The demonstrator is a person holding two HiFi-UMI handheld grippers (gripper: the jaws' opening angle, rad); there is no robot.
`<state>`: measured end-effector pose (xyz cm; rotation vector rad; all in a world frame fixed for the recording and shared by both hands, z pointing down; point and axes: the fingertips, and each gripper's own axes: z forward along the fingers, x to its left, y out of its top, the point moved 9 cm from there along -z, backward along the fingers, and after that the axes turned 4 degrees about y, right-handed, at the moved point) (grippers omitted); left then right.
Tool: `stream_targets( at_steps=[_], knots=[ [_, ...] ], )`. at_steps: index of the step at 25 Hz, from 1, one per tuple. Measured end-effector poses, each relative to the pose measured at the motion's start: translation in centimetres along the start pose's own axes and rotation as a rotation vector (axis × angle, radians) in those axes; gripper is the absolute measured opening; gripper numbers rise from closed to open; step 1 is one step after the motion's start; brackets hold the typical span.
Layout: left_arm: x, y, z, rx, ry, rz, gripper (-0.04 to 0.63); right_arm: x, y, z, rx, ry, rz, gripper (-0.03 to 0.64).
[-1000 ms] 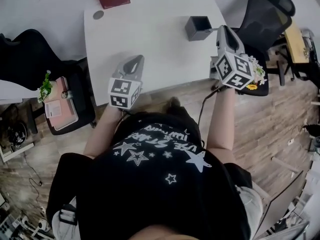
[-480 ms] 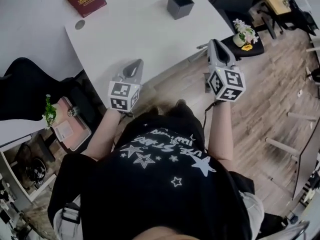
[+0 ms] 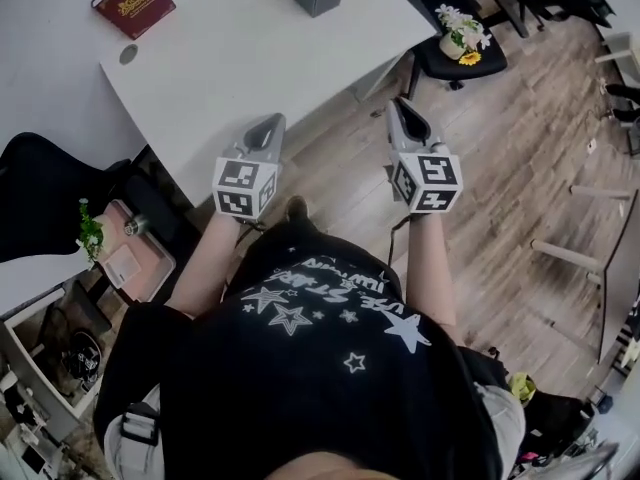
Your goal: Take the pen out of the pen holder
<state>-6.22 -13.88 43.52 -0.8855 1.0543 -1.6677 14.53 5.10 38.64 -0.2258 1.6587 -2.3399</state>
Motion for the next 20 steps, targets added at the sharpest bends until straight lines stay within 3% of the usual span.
stream_targets(
  at_steps=[9,20],
  knots=[
    [-8.7,-1.5,-2.0,0.036,-0.072,0.051,0.011,-0.9,-4.2,-9.0,0.010,-0.033,0.064,0.032],
    [-16.4,-2.3,-8.8,-0.016,-0.066,0.101,0.011,0.4,-7.1,-19.4,-0.036,-0.045,0.066,0.032]
  ],
)
